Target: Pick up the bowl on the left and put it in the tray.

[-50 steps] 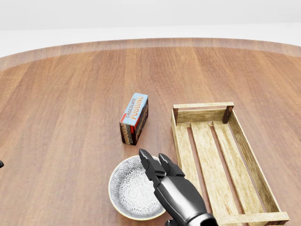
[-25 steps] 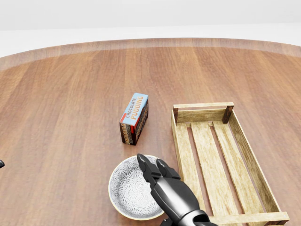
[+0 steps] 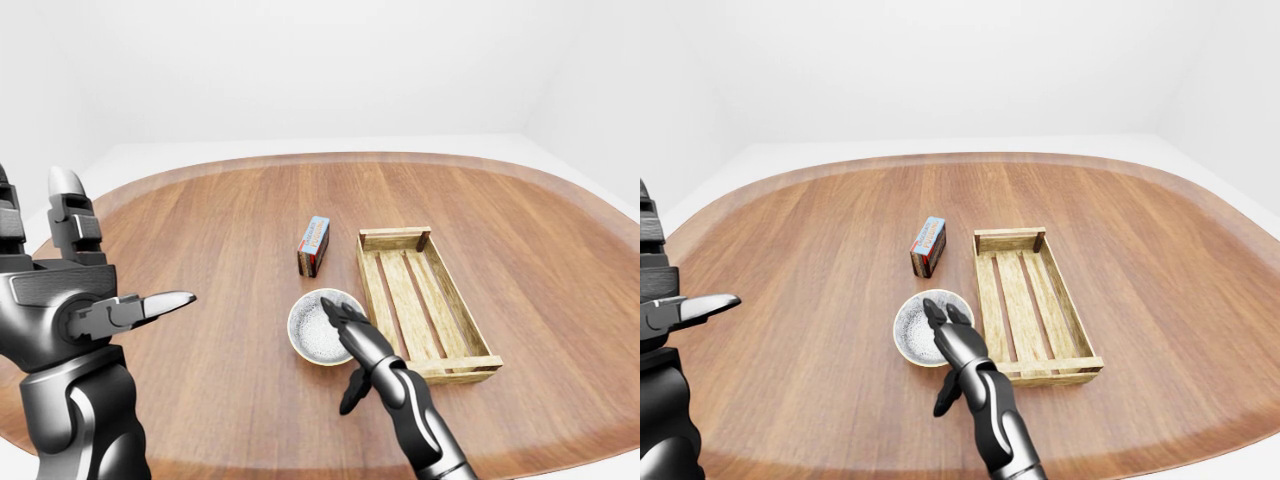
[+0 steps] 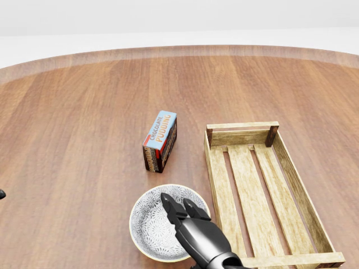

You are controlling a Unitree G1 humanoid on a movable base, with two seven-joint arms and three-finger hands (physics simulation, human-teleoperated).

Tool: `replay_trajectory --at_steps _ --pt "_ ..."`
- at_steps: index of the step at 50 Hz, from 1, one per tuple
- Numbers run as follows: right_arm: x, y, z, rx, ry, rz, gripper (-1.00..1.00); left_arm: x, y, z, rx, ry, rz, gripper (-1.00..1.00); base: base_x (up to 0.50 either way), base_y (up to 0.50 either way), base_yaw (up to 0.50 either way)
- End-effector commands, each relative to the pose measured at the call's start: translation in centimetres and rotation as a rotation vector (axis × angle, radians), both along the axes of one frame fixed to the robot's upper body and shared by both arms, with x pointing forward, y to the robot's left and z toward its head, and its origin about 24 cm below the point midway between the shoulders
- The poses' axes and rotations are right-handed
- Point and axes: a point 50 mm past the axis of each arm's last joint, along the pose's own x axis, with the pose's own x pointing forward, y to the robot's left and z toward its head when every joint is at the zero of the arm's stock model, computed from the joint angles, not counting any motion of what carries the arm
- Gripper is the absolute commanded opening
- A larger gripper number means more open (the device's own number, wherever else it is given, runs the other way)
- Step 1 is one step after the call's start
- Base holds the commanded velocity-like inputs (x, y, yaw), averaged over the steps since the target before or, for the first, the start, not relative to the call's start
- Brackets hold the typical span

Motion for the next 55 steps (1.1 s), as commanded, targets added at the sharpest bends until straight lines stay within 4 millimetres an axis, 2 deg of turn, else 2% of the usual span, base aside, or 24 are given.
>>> replay_trajectory --at_steps 1,9,35,39,55 --pt "0.1 0.3 -0.9 -0.014 0.029 0.003 1.00 0.0 0.0 -0.1 0.002 0.003 0.000 1.00 0.00 0.00 0.00" --pt "0.1 0.3 -1.1 -0.039 0.041 0.014 1.00 -0.2 0.1 0.5 -0.006 -0.025 0.005 1.00 0.00 0.00 0.00" --pt "0.8 0.6 -1.2 -0.102 0.067 0.053 1.00 0.0 0.0 -0.1 0.002 0.003 0.001 1.00 0.00 0.00 0.00" --pt "0.9 0.5 -1.4 -0.106 0.076 0.054 1.00 -0.3 0.1 0.5 -0.005 -0.028 0.005 1.00 0.00 0.00 0.00" --pt "1.3 1.0 -1.5 -0.107 0.087 0.061 1.00 0.0 0.1 0.0 0.000 -0.001 0.004 1.00 0.00 0.00 0.00"
